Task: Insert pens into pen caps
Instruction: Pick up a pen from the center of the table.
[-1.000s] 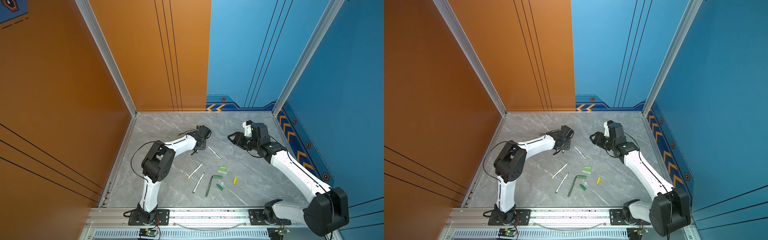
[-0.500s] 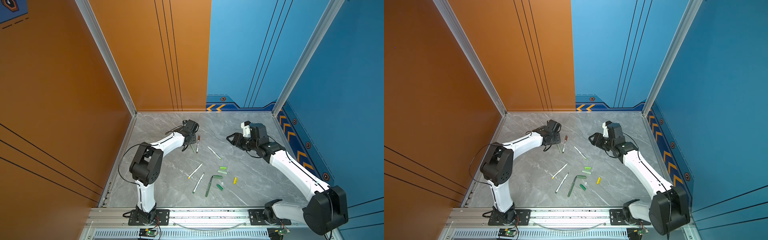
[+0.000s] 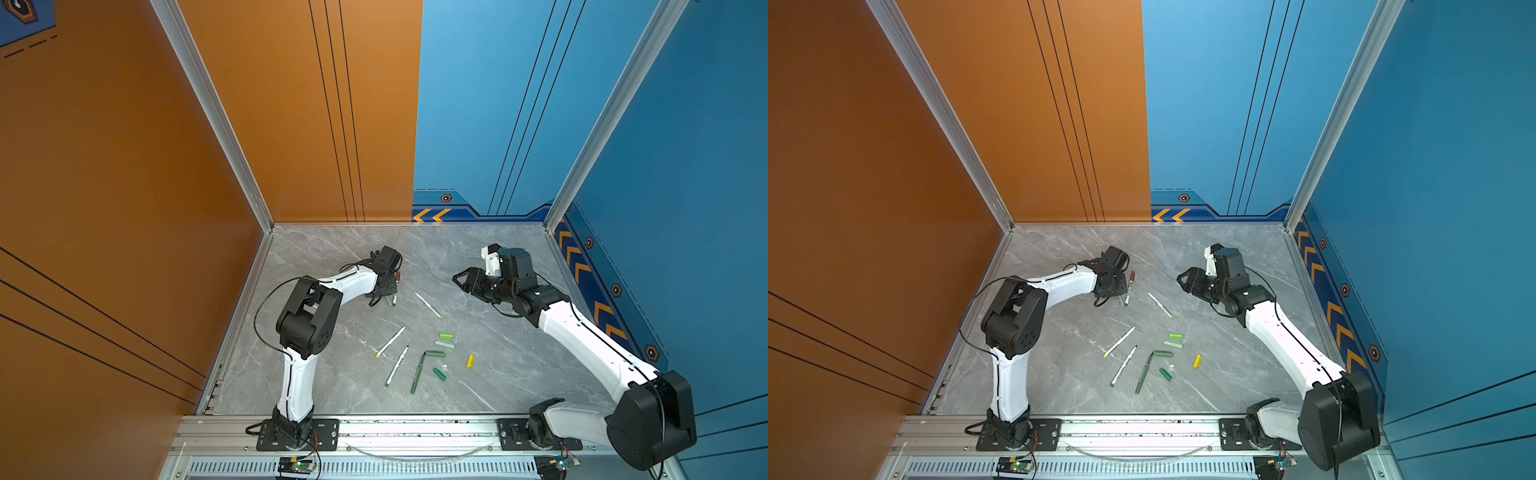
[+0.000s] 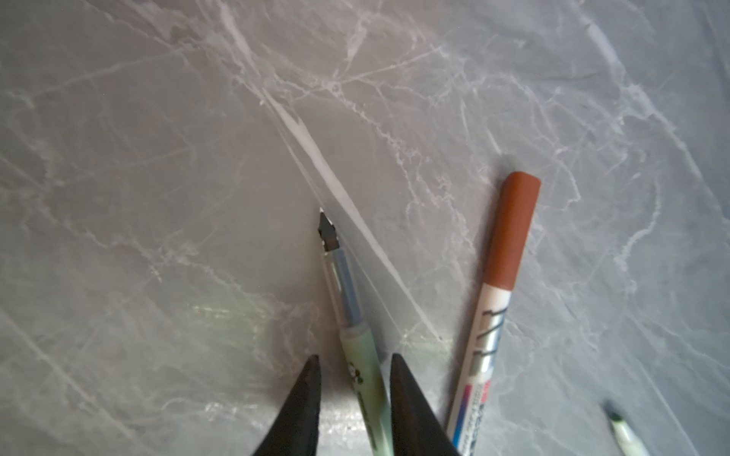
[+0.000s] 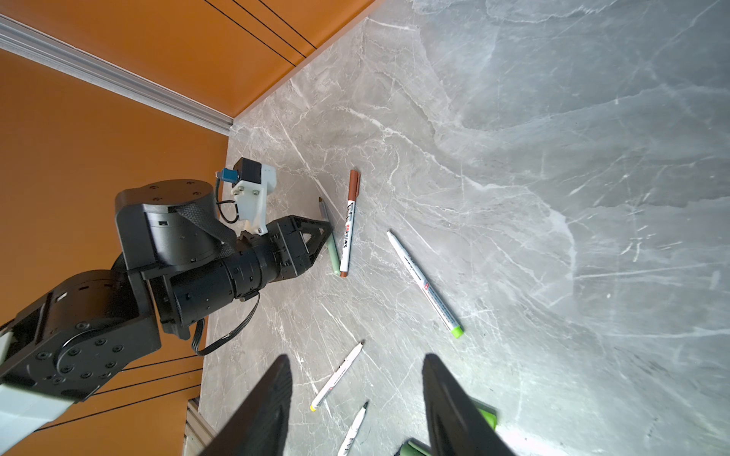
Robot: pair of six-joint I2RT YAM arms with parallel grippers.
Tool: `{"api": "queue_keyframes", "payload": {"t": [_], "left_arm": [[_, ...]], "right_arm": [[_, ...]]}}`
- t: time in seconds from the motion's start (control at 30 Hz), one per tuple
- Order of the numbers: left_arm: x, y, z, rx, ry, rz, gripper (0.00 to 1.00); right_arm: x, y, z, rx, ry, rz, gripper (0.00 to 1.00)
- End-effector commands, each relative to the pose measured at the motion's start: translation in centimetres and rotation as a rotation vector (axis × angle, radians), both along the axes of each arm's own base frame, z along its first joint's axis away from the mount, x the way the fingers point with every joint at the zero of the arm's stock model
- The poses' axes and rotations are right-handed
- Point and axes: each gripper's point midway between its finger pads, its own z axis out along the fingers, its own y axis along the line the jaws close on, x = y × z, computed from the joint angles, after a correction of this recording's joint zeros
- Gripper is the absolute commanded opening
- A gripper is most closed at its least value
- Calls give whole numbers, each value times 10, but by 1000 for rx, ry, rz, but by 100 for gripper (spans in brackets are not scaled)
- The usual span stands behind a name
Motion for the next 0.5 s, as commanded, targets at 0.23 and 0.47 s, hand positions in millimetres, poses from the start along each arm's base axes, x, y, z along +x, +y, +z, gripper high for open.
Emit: {"api": "queue_keyframes", "payload": {"t": [0.23,0.47], "left_arm": [[0,4,-20,79,34,-7,8],[-5,14,-20,101,33,9,0]], "right_arm": [[0,-6,2,-18,-35,-5,55],[1,-8,3,-16,-35,-17,55]]}}
